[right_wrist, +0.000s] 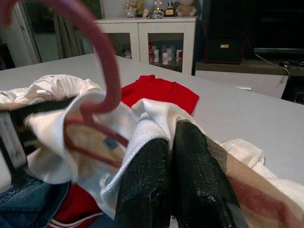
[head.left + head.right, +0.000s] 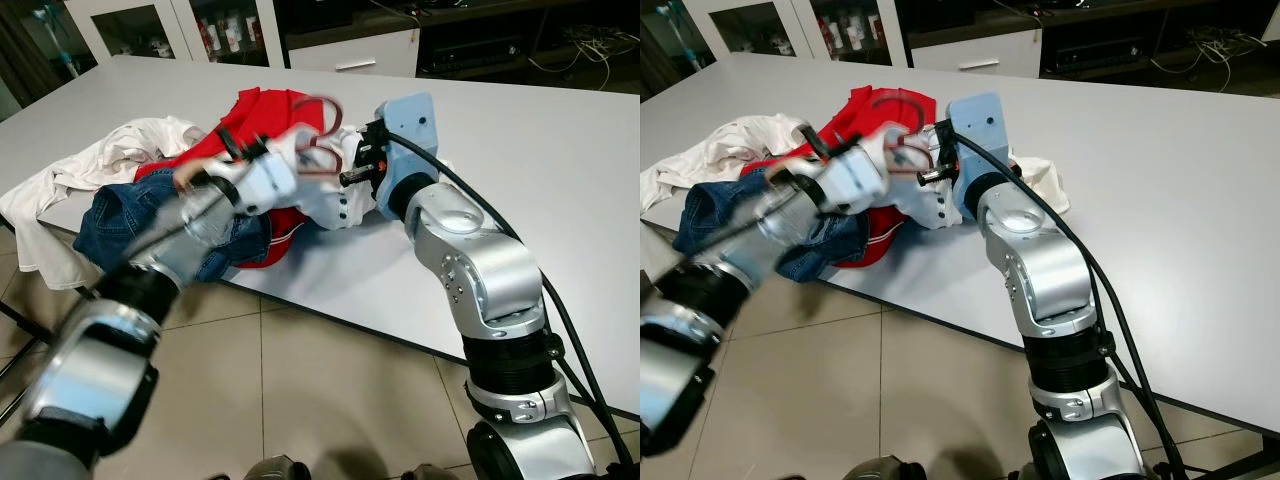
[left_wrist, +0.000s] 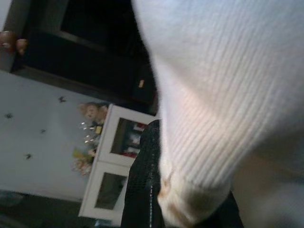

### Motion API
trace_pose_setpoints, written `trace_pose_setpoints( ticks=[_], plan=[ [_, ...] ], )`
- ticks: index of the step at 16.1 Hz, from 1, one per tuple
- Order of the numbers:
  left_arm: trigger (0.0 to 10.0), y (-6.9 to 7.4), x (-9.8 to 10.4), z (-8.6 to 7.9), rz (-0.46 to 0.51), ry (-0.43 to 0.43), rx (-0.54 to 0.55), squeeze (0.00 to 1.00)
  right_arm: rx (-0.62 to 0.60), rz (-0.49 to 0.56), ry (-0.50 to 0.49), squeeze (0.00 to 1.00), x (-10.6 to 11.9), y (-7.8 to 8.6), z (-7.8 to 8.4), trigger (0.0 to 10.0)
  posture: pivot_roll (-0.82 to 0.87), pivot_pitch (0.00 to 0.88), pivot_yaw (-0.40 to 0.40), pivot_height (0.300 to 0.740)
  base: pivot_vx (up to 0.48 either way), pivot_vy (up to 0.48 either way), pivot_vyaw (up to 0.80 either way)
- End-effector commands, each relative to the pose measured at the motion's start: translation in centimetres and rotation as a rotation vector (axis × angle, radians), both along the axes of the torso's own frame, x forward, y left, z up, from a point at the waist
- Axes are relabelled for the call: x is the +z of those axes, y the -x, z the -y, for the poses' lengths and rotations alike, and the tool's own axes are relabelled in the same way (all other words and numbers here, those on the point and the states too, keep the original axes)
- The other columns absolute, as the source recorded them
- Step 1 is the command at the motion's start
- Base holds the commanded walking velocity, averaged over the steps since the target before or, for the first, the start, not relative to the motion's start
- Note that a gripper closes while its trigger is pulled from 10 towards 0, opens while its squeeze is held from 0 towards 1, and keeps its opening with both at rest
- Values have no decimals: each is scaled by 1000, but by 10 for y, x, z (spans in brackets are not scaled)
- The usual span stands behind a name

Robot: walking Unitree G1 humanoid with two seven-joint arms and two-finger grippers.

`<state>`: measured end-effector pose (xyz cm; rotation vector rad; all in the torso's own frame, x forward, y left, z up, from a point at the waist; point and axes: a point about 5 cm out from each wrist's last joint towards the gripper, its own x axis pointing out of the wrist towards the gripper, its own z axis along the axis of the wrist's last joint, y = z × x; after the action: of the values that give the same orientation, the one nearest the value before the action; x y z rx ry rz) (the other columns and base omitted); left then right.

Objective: Hang hanger

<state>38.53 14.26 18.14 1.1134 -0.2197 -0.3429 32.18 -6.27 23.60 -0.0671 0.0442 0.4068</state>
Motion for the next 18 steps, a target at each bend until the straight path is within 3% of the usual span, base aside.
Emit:
trace_pose_setpoints(
  ticks=[1,2,3,4,5,6,7,8,9,11,12,15,16,18],
  plan=[
    [0,0,6,3,20,22,-14,0,20,-12,0,0,-3,0,-7,1294,-117,0,136,740,0,0,0],
    [0,1,7,6,25,40,-19,0,14,-22,8,0,-7,-1,-7,1255,-117,0,135,740,0,0,0],
    [0,0,10,7,38,66,-15,0,13,-34,23,0,-13,-1,-8,2980,-117,0,135,740,0,0,0],
    [0,-1,15,5,54,85,-4,0,26,-42,53,0,-18,0,-10,8235,-117,0,135,740,0,0,0],
    [0,-1,16,3,59,92,1,0,34,-44,68,0,-20,0,-11,10000,-117,0,135,740,0,0,0],
    [0,-3,23,-6,91,99,28,0,148,10,197,0,-27,8,-17,10000,-117,0,131,740,0,0,0],
    [0,-3,25,-9,98,99,34,0,170,39,217,0,-26,9,-17,10000,-116,0,131,740,0,0,0],
    [0,-3,25,-14,97,96,40,0,200,92,242,969,-23,12,-14,10000,-117,0,130,740,0,0,0],
    [0,-3,24,-16,90,92,37,0,234,123,267,1000,-20,15,-12,10000,-118,0,130,740,0,0,0],
    [0,-1,20,-17,72,88,22,0,306,149,314,1000,-19,19,-9,10000,-119,0,130,740,0,0,0],
    [0,1,16,-15,58,90,9,0,351,152,314,0,-18,22,-5,10000,-118,0,129,740,0,0,0],
    [0,4,8,-10,30,89,-30,0,386,180,301,0,-10,23,16,10000,-117,0,126,740,0,0,0],
    [0,6,5,-8,10,83,-66,0,382,229,393,0,-8,19,36,10000,-119,0,127,740,0,0,0],
    [0,8,3,-7,3,73,-87,0,356,263,480,0,-7,13,50,10000,-122,0,128,740,0,0,0]
  ],
)
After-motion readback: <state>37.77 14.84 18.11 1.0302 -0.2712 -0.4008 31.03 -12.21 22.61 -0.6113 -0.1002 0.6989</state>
